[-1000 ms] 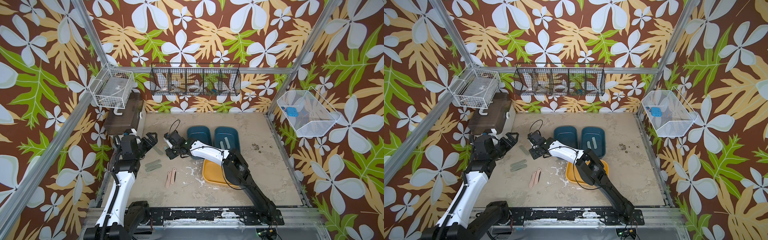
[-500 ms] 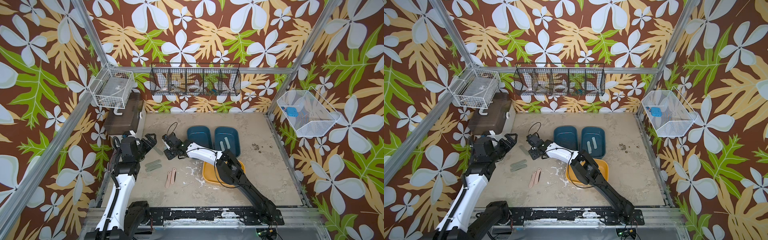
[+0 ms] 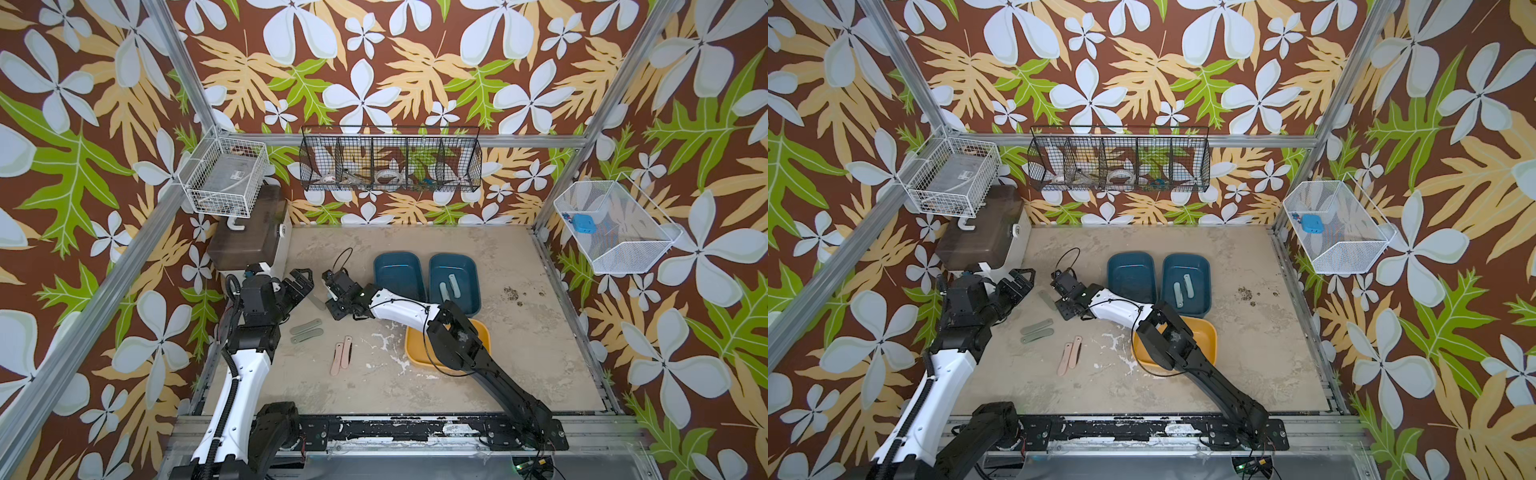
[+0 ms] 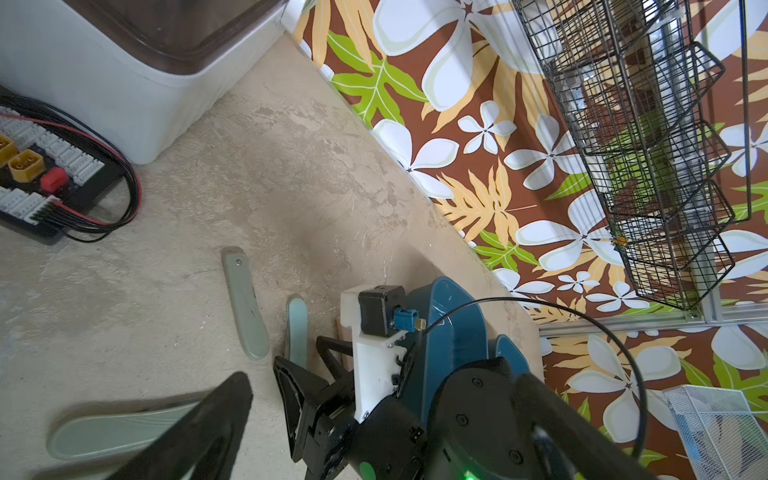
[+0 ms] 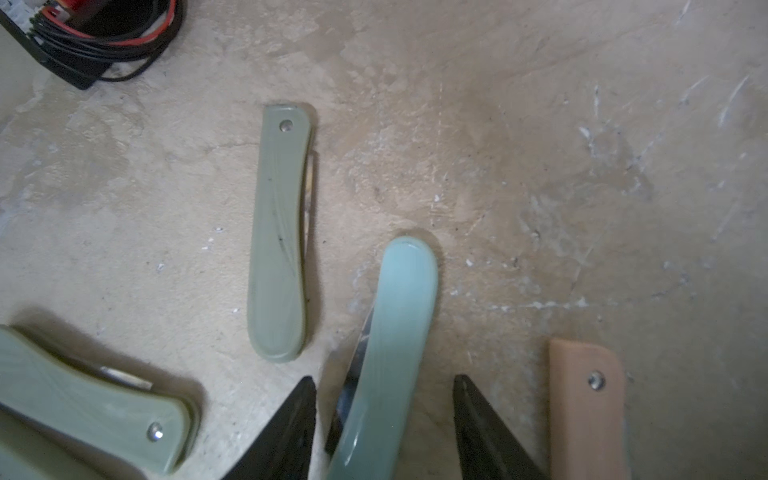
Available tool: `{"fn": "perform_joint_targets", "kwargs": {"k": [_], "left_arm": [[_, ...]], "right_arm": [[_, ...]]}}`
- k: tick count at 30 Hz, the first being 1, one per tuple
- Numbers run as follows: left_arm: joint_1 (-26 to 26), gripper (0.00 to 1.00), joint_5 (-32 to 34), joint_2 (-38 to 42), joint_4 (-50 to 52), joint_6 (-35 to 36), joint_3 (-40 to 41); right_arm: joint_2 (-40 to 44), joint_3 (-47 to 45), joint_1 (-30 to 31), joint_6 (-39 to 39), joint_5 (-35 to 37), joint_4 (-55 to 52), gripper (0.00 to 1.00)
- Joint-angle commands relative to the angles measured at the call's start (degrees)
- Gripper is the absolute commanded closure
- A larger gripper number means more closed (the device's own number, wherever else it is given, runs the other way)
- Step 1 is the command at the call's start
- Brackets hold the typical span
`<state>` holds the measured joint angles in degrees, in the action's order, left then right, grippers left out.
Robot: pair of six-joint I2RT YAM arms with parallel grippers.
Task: Place the fruit knives into the storage box by color
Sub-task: Pick up the fruit knife from the center of the board.
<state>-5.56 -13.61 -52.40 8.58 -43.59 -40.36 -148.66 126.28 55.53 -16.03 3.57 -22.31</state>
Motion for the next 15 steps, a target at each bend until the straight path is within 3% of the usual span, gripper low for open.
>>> {"fn": "perform_joint_targets", "kwargs": {"k": [1,15], "left_arm": [[-0.15,0.00,-0.10,0.20,-0.35,-0.53,0.10],[-0.14,0.00,0.07,0.56,-0.36,-0.88,0.36]], "right_arm": [[-1.31,0.89,0.62,0.89,3.25,-3.38,0.47],[-1.81,0.89,1.07,0.65,5.74,-5.54,0.60]]}}
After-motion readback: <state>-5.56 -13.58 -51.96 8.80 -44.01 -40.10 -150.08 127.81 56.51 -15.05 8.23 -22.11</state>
